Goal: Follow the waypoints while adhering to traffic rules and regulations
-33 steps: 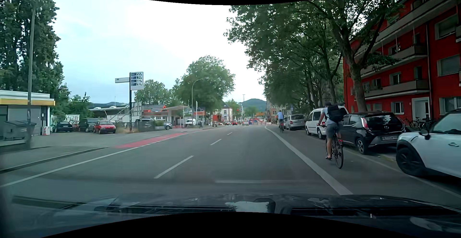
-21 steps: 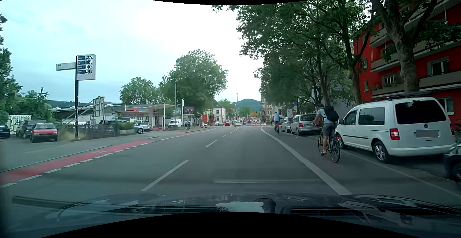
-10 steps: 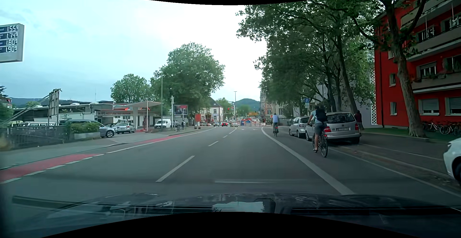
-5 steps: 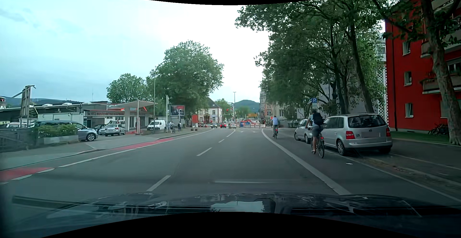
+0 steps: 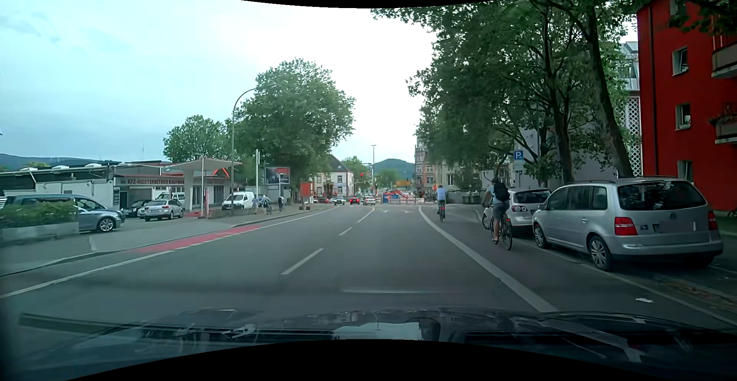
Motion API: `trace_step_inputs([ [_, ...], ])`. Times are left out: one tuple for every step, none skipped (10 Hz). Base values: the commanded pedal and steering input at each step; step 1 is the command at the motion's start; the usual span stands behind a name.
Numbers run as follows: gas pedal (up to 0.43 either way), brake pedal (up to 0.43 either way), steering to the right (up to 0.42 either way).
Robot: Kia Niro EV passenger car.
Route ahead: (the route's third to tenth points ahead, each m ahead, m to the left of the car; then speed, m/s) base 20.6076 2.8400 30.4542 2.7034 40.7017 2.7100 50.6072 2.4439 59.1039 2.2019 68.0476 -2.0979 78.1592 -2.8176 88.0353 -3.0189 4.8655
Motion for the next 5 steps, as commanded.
trace_step_inputs([
  [0.11,0.0,0.004],
  [0.118,0.0,0.003],
  [0.13,0.0,0.003],
  [0.138,0.0,0.003],
  [0.138,0.0,0.003],
])
